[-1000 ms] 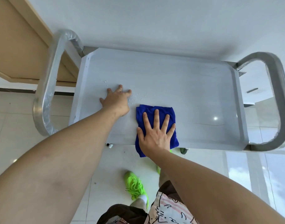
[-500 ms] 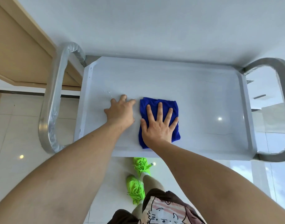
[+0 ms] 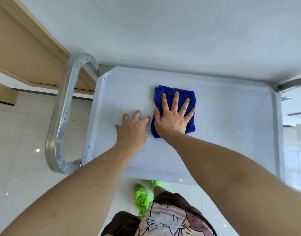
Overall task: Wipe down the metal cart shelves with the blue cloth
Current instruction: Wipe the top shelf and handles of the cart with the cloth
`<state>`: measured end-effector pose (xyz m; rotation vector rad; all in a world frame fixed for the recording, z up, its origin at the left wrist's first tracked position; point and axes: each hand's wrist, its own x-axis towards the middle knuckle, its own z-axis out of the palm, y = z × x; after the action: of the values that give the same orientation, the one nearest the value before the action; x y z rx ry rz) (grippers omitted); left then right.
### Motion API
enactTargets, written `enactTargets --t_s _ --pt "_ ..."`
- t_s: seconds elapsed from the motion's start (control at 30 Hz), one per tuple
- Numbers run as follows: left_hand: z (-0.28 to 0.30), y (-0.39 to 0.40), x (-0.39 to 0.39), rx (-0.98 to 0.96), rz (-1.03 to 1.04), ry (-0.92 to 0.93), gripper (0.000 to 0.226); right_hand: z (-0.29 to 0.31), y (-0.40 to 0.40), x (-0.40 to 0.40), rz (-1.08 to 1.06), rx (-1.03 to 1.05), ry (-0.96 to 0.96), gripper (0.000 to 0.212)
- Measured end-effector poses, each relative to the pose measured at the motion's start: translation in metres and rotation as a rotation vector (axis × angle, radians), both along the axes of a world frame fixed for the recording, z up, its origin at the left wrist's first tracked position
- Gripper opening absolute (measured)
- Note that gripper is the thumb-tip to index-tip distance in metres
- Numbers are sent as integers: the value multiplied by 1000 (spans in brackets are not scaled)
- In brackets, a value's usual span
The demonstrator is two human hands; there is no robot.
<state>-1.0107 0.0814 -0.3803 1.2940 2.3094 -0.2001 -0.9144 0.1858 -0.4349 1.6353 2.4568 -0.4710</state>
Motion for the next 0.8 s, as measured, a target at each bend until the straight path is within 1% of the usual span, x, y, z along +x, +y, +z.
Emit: enactTargets --t_s 0.1,0.27,0.37,0.53,0.67,0.8 --pt "0 -1 5 -38 -3 -18 77 -2 12 -7 1 -8 -23 65" --pt "-1 5 1 14 12 -30 75 3 50 -36 9 32 -15 66" --pt "-5 5 -7 6 4 -16 77 1 53 -47 22 35 10 65" --pt "-13 -7 -14 -34 -10 -16 77 -4 19 -32 17 -16 39 63" --pt "-11 -10 -21 -32 -31 -37 78 -6 -38 -2 -21 -74 45 61" --pt "-3 -1 -28 -78 -50 -98 79 -2 -87 21 -63 -97 36 60"
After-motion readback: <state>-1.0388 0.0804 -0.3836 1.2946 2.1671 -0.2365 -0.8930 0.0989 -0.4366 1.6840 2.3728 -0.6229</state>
